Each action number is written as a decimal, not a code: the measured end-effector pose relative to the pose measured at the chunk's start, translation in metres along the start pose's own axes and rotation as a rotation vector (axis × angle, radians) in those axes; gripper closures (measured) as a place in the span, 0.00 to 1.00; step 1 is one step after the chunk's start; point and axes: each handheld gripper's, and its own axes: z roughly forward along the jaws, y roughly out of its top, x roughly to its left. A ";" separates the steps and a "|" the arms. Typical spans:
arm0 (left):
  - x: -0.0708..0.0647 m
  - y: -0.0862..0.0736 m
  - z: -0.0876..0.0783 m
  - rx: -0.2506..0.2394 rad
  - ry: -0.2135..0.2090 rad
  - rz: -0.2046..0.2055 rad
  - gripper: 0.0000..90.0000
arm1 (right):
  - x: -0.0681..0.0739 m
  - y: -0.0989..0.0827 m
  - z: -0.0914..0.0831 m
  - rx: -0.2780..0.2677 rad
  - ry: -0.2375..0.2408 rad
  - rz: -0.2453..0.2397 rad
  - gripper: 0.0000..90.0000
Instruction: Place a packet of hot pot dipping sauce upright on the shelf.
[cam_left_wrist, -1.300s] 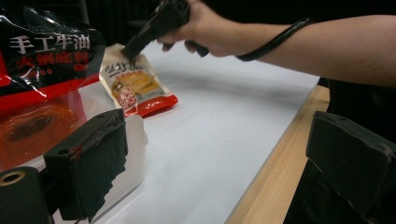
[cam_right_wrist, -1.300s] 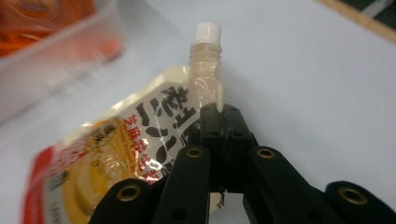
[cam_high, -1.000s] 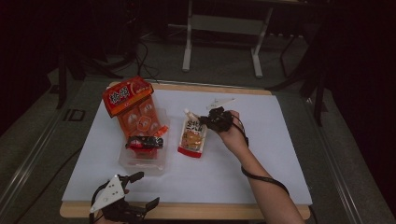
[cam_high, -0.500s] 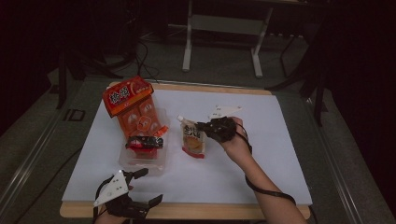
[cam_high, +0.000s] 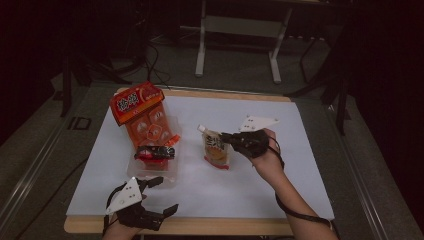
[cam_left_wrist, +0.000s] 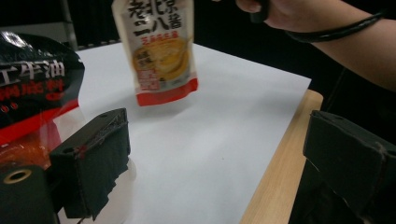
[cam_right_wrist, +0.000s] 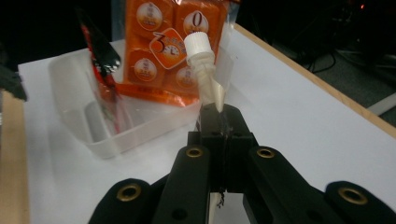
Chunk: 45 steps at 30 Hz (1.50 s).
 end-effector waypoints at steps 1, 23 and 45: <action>0.000 0.001 0.000 0.004 -0.006 0.001 0.09 | 0.002 0.000 -0.002 -0.004 0.003 0.000 1.00; -0.004 0.031 0.011 -0.035 -0.071 0.018 0.15 | 0.067 0.010 -0.050 -0.097 0.128 -0.106 1.00; -0.010 0.058 0.025 -0.051 -0.114 0.102 0.24 | 0.106 0.004 -0.045 -0.102 0.265 -0.141 1.00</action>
